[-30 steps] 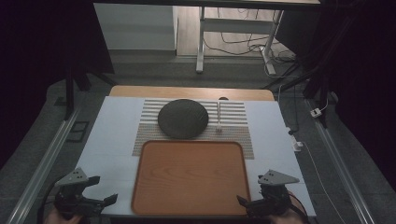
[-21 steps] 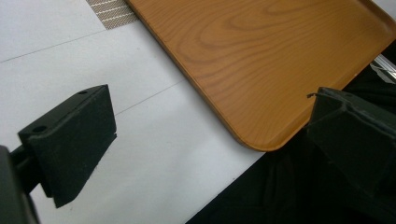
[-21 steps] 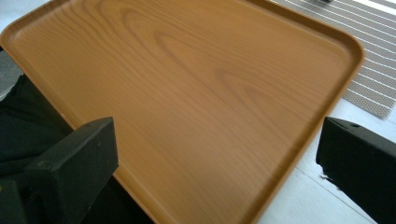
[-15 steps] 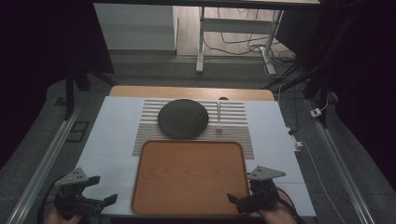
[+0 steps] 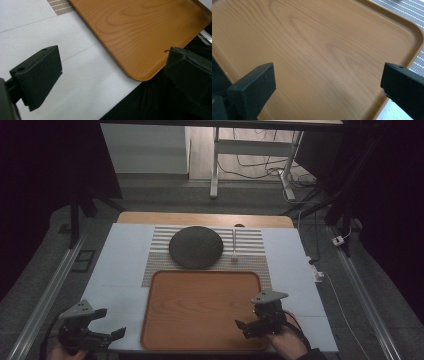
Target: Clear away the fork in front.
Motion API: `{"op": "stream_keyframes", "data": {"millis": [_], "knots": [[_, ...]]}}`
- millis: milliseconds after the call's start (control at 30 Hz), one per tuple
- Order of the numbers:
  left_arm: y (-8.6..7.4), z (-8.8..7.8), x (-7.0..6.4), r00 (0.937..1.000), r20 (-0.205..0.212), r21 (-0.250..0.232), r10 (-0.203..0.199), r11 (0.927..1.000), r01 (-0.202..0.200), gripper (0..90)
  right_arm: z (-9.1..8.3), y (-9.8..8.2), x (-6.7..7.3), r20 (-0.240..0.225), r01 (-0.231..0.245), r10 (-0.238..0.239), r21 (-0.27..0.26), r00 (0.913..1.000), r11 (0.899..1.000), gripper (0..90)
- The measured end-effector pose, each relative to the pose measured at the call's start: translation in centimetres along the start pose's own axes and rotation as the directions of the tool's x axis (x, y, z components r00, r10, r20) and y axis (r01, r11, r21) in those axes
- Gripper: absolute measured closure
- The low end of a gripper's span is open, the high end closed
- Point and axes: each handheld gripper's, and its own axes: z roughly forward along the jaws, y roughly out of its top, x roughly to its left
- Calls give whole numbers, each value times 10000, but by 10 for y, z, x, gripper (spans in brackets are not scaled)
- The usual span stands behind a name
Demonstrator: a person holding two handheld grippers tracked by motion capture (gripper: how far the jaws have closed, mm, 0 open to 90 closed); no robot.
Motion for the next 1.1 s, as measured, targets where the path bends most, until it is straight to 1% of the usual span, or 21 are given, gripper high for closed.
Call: {"op": "stream_keyframes", "data": {"millis": [367,533,600,667,767,900,933,1000,1033,1067,1100], "knots": [[0,0,1,10000,-2,26,-51,10000,51,9,19,14,-9,295,177,-179,95,9994,9998,0],[0,0,1,10000,0,49,-43,10000,43,9,31,22,-17,481,326,-337,241,9983,9992,0],[0,0,1,10000,-6,55,-51,10000,51,10,33,24,-18,514,318,-332,291,9981,9991,0],[0,1,1,10000,-9,57,-56,10000,56,9,39,28,-23,693,452,-477,365,9965,9983,0],[0,1,1,10000,3,68,-56,10000,56,9,43,31,-25,795,531,-565,432,9952,9977,0],[0,1,1,10000,15,73,-64,10000,64,10,53,38,-30,1081,899,-960,598,9895,9942,0],[0,1,1,10000,17,74,-65,10000,65,10,53,38,-30,1081,899,-960,598,9895,9942,0],[0,1,1,10000,23,80,-59,10000,59,9,57,41,-31,1225,1073,-1149,670,9858,9920,0],[0,1,1,10000,23,78,-64,9999,64,9,62,44,-32,1426,1315,-1423,827,9795,9879,0],[0,1,1,10000,26,85,-61,9999,61,9,62,44,-32,1426,1315,-1423,827,9795,9879,0],[0,1,1,10000,28,88,-61,9999,60,9,67,46,-34,1599,1518,-1657,956,9731,9838,0]]}}
